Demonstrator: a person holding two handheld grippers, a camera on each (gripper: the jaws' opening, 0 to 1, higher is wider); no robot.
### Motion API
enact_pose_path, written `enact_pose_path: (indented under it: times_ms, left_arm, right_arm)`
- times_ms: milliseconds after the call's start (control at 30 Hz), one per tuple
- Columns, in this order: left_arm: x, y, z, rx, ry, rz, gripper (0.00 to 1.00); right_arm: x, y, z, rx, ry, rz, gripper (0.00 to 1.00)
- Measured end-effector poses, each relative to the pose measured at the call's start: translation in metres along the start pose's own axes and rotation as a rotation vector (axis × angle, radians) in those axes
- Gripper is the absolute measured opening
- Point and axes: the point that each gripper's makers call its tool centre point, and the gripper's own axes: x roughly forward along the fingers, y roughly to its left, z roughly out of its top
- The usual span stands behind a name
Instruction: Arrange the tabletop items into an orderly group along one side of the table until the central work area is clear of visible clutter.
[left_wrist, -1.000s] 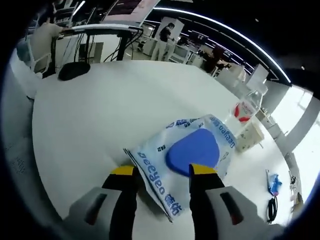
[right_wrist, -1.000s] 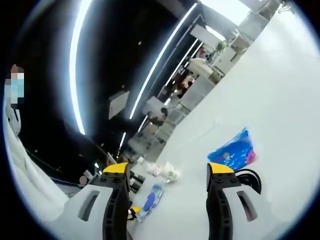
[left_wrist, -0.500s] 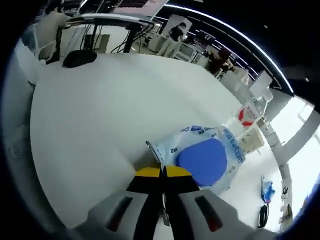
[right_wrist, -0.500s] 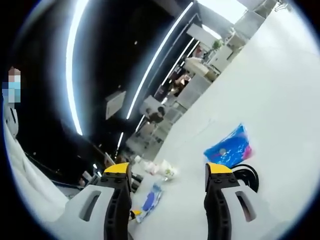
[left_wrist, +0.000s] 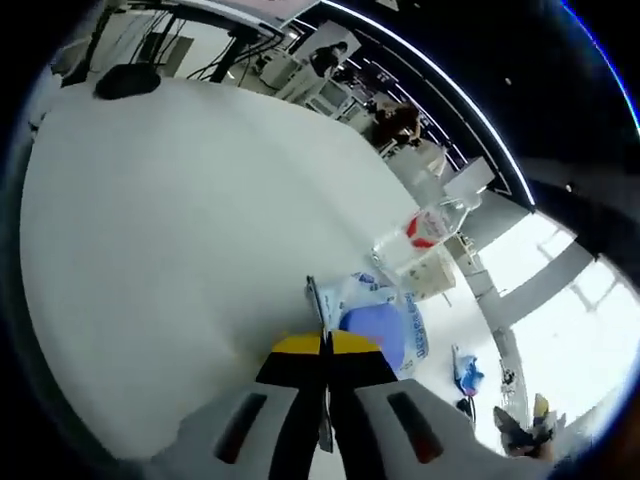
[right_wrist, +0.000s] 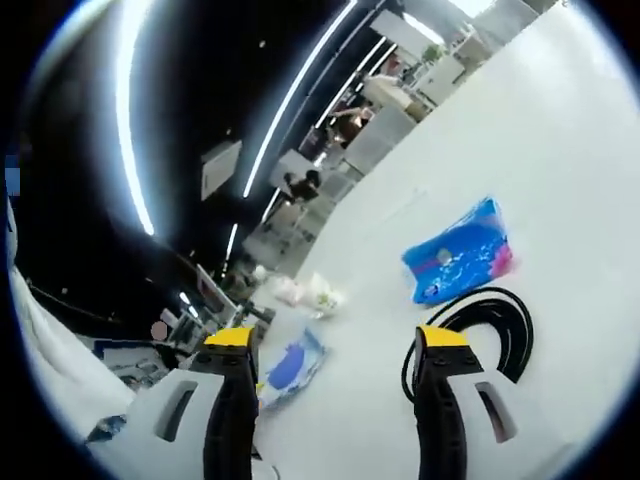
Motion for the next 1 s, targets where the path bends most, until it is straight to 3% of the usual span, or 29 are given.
enact_pose_path:
  times_ms: [167,300,400,567,700,867,933,967,1000]
  left_arm:
    - [0.001,-0.024,-0.009,0.078,0.057,-0.100,0.00]
    - [0.002,-0.037,-0.013,0.098,0.074,-0.142,0.00]
    - [0.003,-0.044,-0.018,0.113,0.089,-0.170,0.00]
    - [0.002,-0.054,-0.025,0.128,0.106,-0.207,0.00]
    - [0.002,-0.057,-0.032,0.148,0.130,-0.224,0.00]
    - [0.001,-0.062,-0.033,0.125,0.126,-0.236,0.00]
    - [0.001,-0.063,-0.033,0.113,0.124,-0.238,0.00]
    - [0.001,-0.062,-0.032,0.115,0.125,-0.233,0.00]
    - [0.001,-0.061,-0.032,0.119,0.124,-0.228,0.00]
  right_arm:
    - [0.037,0.000,-0.023,-0.090,0.161,0.014,0.66]
    - [0.064,0.008,-0.032,-0.104,0.210,0.031,0.65]
    - [0.086,0.010,-0.049,-0.127,0.281,0.028,0.62]
    - [0.105,0.011,-0.068,-0.223,0.335,0.013,0.50]
    - [0.111,-0.001,-0.085,-0.234,0.408,-0.026,0.48]
    - [0.108,0.012,-0.099,-0.165,0.431,0.026,0.28]
    - [0.105,0.010,-0.097,-0.156,0.414,0.004,0.19]
    - [0.103,0.011,-0.096,-0.171,0.414,0.005,0.04]
    - [0.100,0.008,-0.095,-0.207,0.425,-0.002,0.00]
